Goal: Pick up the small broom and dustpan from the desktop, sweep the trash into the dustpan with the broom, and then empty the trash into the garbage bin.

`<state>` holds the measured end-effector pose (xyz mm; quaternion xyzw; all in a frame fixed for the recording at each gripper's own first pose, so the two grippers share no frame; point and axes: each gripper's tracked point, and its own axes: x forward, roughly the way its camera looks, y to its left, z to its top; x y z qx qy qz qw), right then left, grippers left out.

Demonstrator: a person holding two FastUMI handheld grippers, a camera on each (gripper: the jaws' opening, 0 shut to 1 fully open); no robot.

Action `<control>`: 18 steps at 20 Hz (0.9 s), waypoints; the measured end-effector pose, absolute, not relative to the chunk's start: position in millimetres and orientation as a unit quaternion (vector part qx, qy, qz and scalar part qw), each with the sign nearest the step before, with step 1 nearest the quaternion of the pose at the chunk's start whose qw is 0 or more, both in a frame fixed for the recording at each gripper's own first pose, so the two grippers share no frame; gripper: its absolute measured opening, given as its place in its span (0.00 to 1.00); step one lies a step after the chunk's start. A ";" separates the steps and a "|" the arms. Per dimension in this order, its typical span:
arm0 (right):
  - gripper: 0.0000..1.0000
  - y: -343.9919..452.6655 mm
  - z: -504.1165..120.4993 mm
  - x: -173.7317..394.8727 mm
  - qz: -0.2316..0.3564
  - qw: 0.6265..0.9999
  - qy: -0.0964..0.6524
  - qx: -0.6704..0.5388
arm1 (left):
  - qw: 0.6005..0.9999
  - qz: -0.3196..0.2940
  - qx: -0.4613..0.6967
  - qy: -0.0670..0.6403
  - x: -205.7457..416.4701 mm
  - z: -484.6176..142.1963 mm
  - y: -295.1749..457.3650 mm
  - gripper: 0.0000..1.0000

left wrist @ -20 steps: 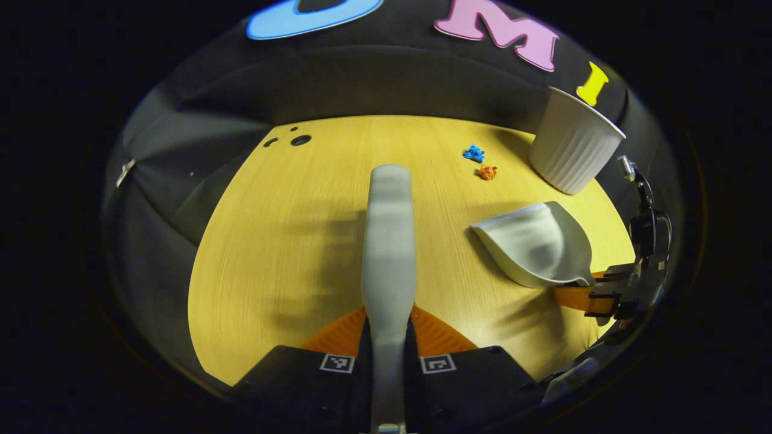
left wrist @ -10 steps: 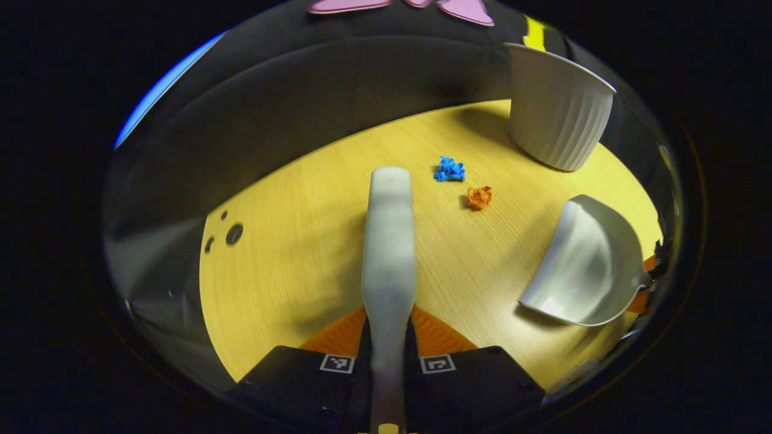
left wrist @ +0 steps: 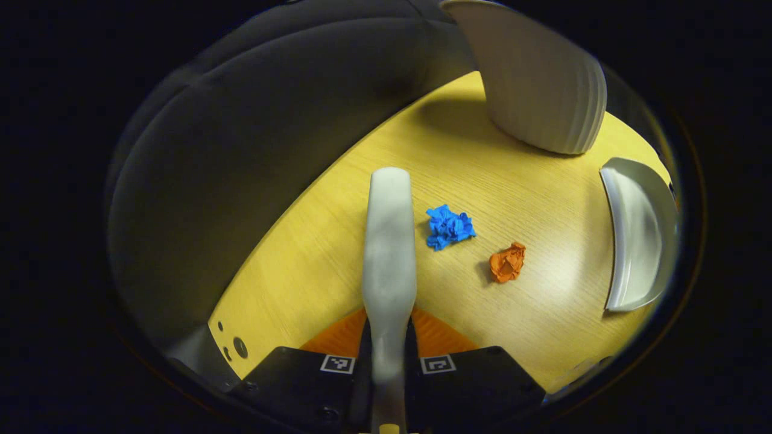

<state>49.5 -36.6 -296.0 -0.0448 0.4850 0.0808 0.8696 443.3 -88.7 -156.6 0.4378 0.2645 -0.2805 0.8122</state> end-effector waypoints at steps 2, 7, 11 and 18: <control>0.36 -38.1 -296.1 49.0 0.086 0.870 0.483 -0.048 | 0.800 -0.304 0.441 0.272 439.4 -161.8 -99.4 0.25; 0.40 -33.4 -298.4 50.8 0.109 0.867 0.483 -0.064 | 0.771 -0.356 0.436 0.299 404.9 -169.5 -118.9 0.25; 0.36 -30.2 -296.2 49.9 0.118 0.864 0.484 -0.072 | 0.746 -0.394 0.429 0.324 359.6 -180.5 -127.5 0.25; 0.36 -35.8 -307.9 43.9 0.123 0.859 0.490 -0.084 | 0.697 -0.460 0.407 0.371 267.6 -207.9 -160.1 0.25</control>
